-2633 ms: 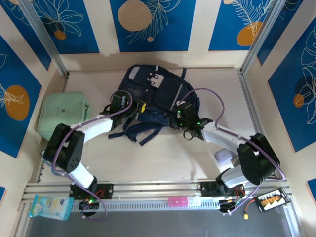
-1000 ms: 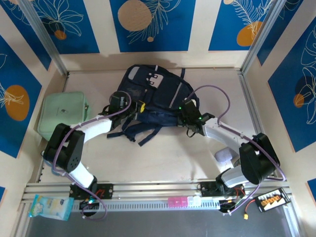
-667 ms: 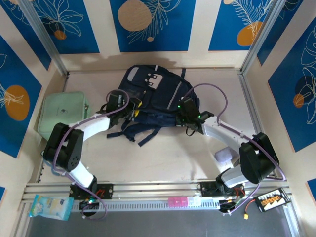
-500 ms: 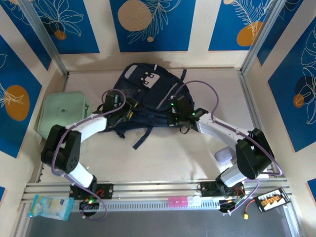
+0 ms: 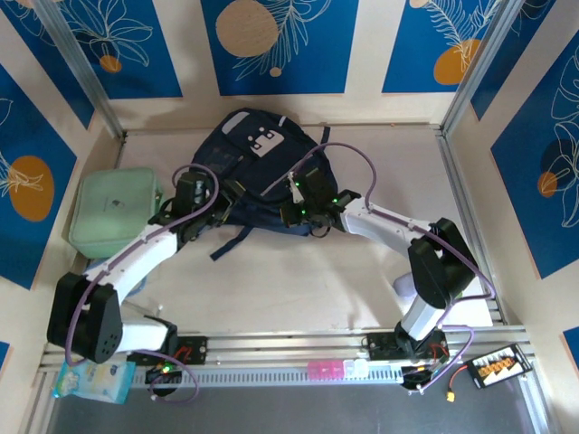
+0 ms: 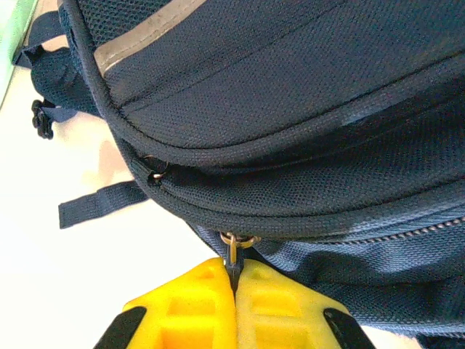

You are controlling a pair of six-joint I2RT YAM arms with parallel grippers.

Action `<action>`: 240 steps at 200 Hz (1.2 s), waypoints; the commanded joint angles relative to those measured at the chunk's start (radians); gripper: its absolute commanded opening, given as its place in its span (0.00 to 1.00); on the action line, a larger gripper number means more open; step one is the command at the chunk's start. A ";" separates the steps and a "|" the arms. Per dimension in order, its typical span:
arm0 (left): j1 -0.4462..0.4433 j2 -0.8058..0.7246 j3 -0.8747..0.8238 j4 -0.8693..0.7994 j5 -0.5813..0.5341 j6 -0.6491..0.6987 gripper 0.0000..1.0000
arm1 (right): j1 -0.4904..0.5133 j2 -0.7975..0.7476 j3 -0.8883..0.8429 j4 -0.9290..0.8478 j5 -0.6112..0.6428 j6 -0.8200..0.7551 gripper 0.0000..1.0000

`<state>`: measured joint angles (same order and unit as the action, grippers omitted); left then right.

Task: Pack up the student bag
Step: Zip the student bag at the center of the table.

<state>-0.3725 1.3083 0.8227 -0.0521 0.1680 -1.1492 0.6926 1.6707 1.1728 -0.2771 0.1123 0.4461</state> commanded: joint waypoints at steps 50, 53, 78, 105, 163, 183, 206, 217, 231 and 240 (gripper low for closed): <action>-0.048 0.205 0.033 0.246 0.164 0.023 0.65 | 0.036 -0.090 -0.101 0.063 -0.102 0.036 0.00; -0.049 0.217 0.040 0.248 0.167 0.023 0.65 | 0.040 -0.093 -0.108 0.064 -0.100 0.037 0.00; -0.051 0.302 0.092 0.276 0.189 0.035 0.62 | 0.062 -0.113 -0.144 0.078 -0.112 0.065 0.00; -0.052 0.359 0.145 0.320 0.212 0.049 0.60 | 0.079 -0.112 -0.155 0.104 -0.108 0.091 0.00; -0.030 0.419 0.216 0.386 0.294 0.168 0.59 | 0.087 -0.070 -0.094 0.138 -0.129 0.087 0.00; -0.007 0.448 0.241 0.367 0.368 0.195 0.59 | 0.091 -0.051 -0.073 0.150 -0.151 0.086 0.00; 0.003 0.480 0.301 0.284 0.418 0.251 0.57 | 0.101 -0.024 -0.057 0.159 -0.160 0.094 0.00; 0.003 0.493 0.342 0.217 0.427 0.284 0.56 | 0.104 -0.013 -0.052 0.162 -0.160 0.102 0.00; 0.002 0.488 0.358 0.166 0.414 0.295 0.55 | 0.105 -0.004 -0.044 0.164 -0.152 0.113 0.00; 0.004 0.471 0.342 0.156 0.395 0.289 0.55 | 0.105 0.000 -0.041 0.162 -0.138 0.120 0.00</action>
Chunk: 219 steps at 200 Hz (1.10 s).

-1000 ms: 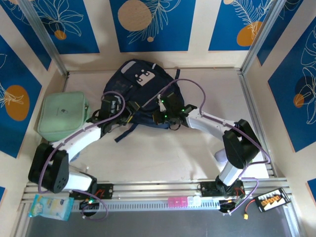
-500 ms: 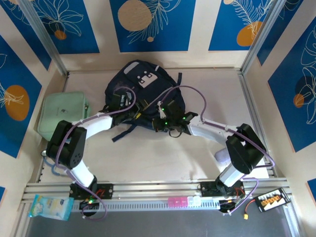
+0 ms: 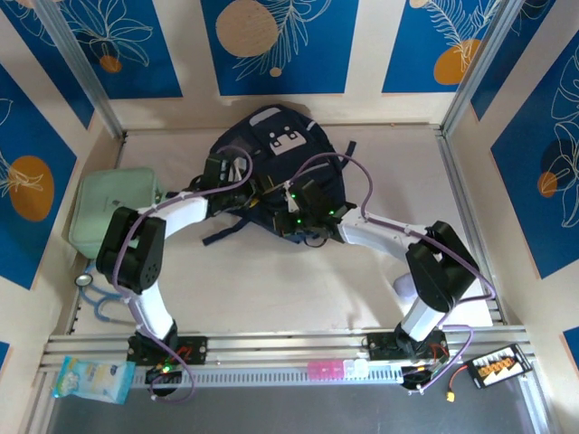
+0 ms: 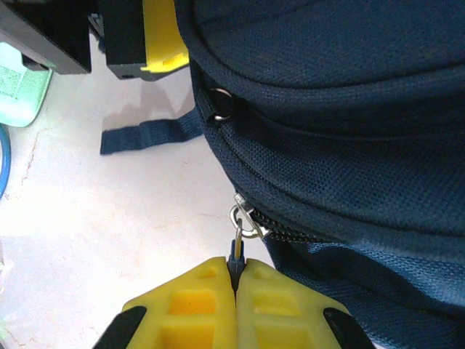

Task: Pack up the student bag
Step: Zip the student bag at the center of the table.

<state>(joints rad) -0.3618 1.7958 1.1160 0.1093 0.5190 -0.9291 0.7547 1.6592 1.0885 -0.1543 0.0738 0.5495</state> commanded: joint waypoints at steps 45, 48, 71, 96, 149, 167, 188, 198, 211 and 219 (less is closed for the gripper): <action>-0.003 -0.171 -0.163 0.175 -0.019 -0.112 0.56 | 0.040 0.017 0.066 -0.018 -0.005 0.029 0.00; -0.002 -0.175 -0.173 0.198 -0.011 -0.129 0.56 | 0.040 0.017 0.067 -0.022 -0.001 0.029 0.00; -0.004 -0.158 -0.200 0.292 0.030 -0.235 0.53 | 0.039 0.023 0.079 -0.052 0.021 0.025 0.00; -0.004 -0.099 -0.179 0.289 0.054 -0.276 0.34 | 0.039 0.027 0.096 -0.094 0.063 0.035 0.00; 0.006 -0.085 -0.156 0.196 0.016 -0.243 0.00 | -0.005 -0.011 0.089 -0.255 0.214 0.110 0.00; 0.015 -0.104 -0.156 0.167 0.013 -0.222 0.00 | -0.042 -0.040 0.067 -0.294 0.246 0.100 0.00; 0.023 -0.123 -0.149 0.123 0.014 -0.196 0.00 | -0.097 -0.076 0.033 -0.291 0.282 0.009 0.00; 0.026 -0.129 -0.144 0.109 0.016 -0.185 0.00 | -0.133 -0.088 0.022 -0.282 0.272 -0.047 0.00; 0.027 -0.131 -0.140 0.094 0.021 -0.174 0.00 | -0.180 -0.090 0.024 -0.280 0.254 -0.112 0.00; 0.026 -0.133 -0.137 0.092 0.024 -0.172 0.00 | -0.204 -0.087 0.031 -0.287 0.238 -0.146 0.00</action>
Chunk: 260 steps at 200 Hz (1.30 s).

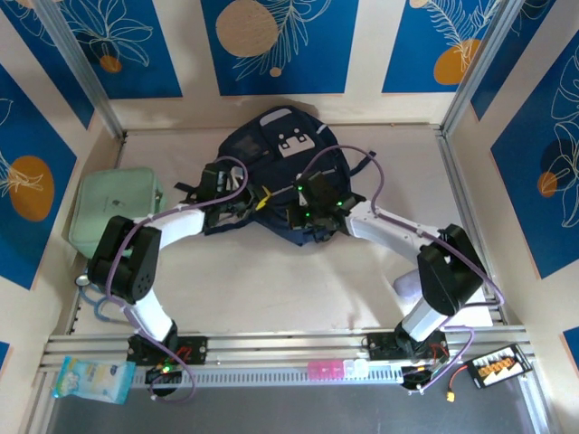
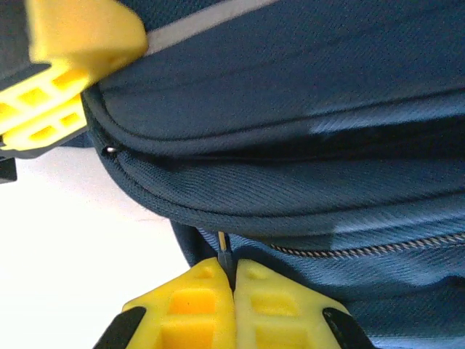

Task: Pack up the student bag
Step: Zip the student bag at the center of the table.

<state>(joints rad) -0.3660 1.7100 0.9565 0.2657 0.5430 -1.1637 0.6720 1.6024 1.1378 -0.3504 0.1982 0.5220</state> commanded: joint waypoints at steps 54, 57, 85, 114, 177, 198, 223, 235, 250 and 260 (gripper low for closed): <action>0.031 -0.040 0.035 -0.060 0.022 0.060 0.00 | -0.164 -0.005 0.007 -0.118 0.043 -0.258 0.00; 0.031 -0.038 0.037 -0.061 0.025 0.061 0.00 | -0.164 -0.004 0.007 -0.119 0.044 -0.258 0.00; 0.030 -0.037 0.047 -0.067 0.034 0.065 0.00 | -0.175 0.008 0.014 -0.110 0.020 -0.262 0.01; 0.030 -0.038 0.050 -0.065 0.034 0.063 0.00 | -0.175 0.018 0.026 -0.083 -0.069 -0.286 0.08; 0.031 -0.030 0.046 -0.046 0.046 0.050 0.00 | -0.166 0.076 0.067 -0.072 -0.059 -0.296 0.14; 0.030 -0.032 0.044 -0.045 0.044 0.051 0.00 | -0.164 0.076 0.066 -0.065 -0.033 -0.287 0.13; 0.037 -0.042 0.037 -0.061 0.027 0.061 0.00 | -0.175 0.061 0.062 -0.073 0.065 -0.248 0.03; 0.042 -0.052 0.029 -0.073 0.016 0.071 0.00 | -0.198 0.052 0.059 -0.093 0.126 -0.210 0.01; 0.049 -0.062 0.021 -0.083 0.011 0.079 0.00 | -0.241 0.039 0.050 -0.120 0.182 -0.158 0.01; 0.052 -0.067 0.018 -0.086 0.013 0.082 0.00 | -0.275 0.032 0.044 -0.134 0.200 -0.131 0.00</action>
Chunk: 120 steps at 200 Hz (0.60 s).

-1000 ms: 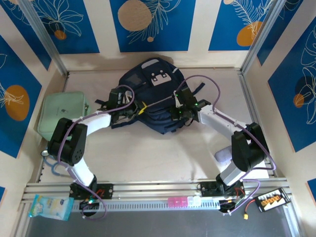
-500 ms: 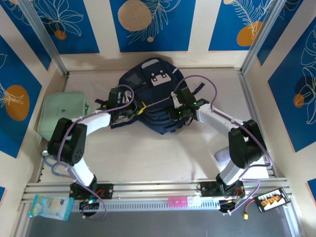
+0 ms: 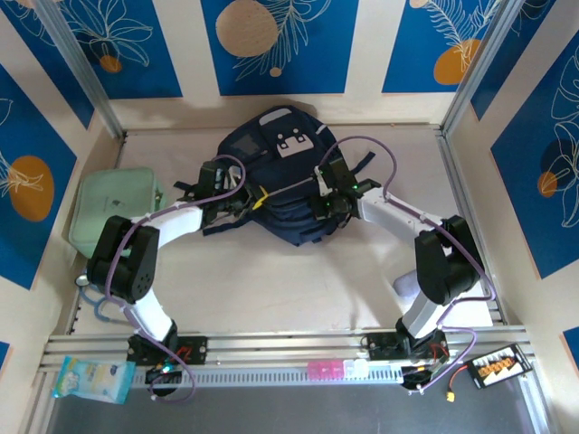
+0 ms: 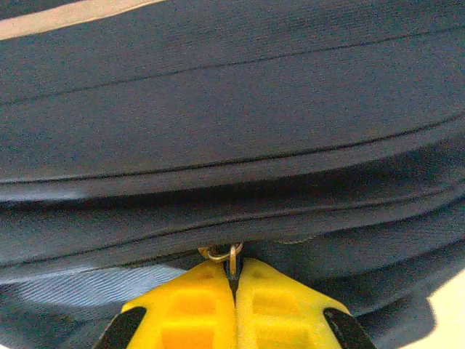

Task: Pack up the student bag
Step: Zip the student bag at the center of the table.

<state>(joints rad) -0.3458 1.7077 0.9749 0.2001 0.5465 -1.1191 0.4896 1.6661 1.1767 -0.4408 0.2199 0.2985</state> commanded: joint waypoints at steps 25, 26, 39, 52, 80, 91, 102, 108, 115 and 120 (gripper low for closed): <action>0.033 -0.059 -0.001 -0.020 0.020 0.042 0.00 | -0.126 -0.032 0.013 -0.083 0.243 0.120 0.00; 0.033 -0.058 -0.002 -0.019 0.021 0.042 0.00 | -0.125 -0.032 0.013 -0.085 0.244 0.120 0.00; 0.031 -0.051 0.002 -0.015 0.025 0.042 0.00 | -0.121 -0.038 0.025 -0.105 0.239 0.113 0.00; 0.033 -0.043 0.009 -0.021 0.022 0.045 0.00 | -0.096 -0.058 0.014 -0.101 0.204 0.093 0.00; 0.044 -0.053 0.030 -0.093 -0.025 0.089 0.32 | 0.013 -0.133 -0.043 -0.062 0.105 0.035 0.00; 0.058 -0.074 0.031 -0.147 -0.060 0.123 0.45 | 0.055 -0.162 -0.063 -0.043 0.048 0.035 0.00; 0.079 -0.103 0.023 -0.217 -0.105 0.160 0.52 | 0.092 -0.183 -0.080 -0.014 -0.015 0.044 0.00; 0.091 -0.125 0.016 -0.251 -0.132 0.176 0.54 | 0.111 -0.191 -0.086 0.004 -0.044 0.055 0.00; 0.106 -0.154 0.002 -0.285 -0.165 0.188 0.57 | 0.130 -0.194 -0.089 0.028 -0.077 0.069 0.00; 0.117 -0.178 -0.010 -0.302 -0.189 0.195 0.59 | 0.144 -0.194 -0.089 0.045 -0.103 0.073 0.00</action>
<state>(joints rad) -0.2817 1.6424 0.9752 0.0418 0.4801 -1.0164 0.5701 1.5124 1.1084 -0.4683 0.2741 0.3580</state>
